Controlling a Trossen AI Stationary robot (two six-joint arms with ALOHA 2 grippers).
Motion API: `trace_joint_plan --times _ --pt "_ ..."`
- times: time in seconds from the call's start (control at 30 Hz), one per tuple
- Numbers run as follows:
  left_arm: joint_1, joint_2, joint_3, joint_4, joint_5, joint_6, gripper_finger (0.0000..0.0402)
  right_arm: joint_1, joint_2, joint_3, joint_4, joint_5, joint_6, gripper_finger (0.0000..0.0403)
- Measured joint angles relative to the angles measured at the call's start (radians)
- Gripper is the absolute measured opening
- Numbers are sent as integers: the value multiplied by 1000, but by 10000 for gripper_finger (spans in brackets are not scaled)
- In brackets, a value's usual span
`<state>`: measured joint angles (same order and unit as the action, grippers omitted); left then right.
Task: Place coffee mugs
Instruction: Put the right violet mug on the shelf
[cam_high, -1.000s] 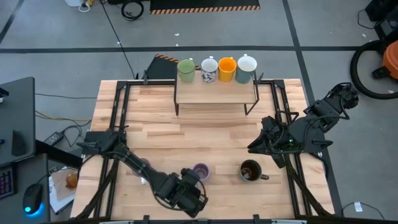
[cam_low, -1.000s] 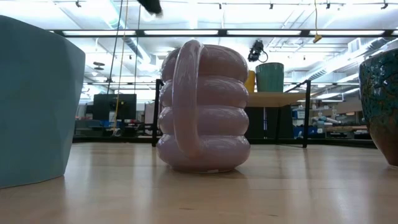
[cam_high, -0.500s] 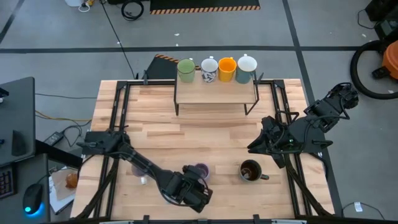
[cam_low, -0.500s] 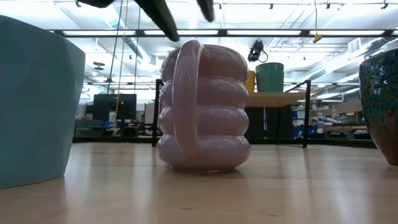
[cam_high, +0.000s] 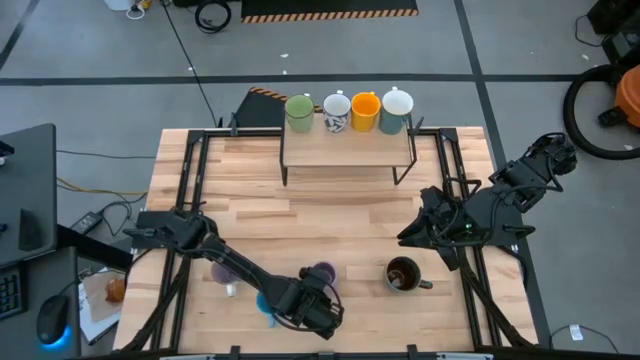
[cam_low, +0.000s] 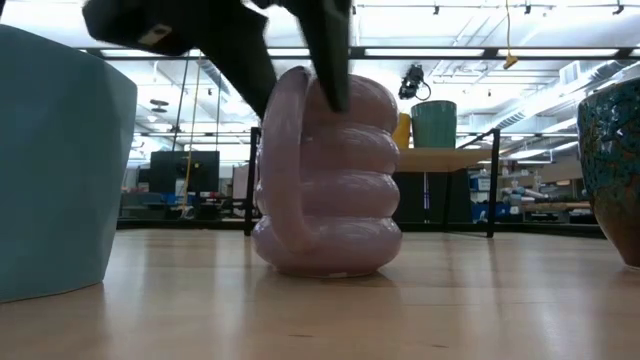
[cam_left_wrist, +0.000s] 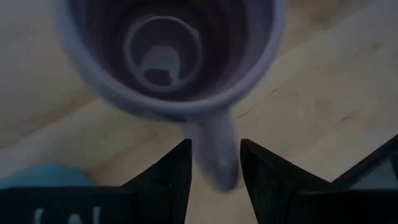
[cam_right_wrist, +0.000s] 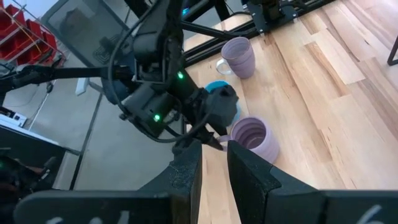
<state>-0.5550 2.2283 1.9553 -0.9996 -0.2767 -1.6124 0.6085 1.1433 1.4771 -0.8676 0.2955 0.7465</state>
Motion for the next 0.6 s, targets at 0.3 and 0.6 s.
trace_joint_plan --times 0.3,0.6 --pt "9 13 0 -4 11 9 115 0 0 0 3 1 -6 82" --pt "17 12 0 -6 6 2 57 0 0 0 2 0 -14 82"
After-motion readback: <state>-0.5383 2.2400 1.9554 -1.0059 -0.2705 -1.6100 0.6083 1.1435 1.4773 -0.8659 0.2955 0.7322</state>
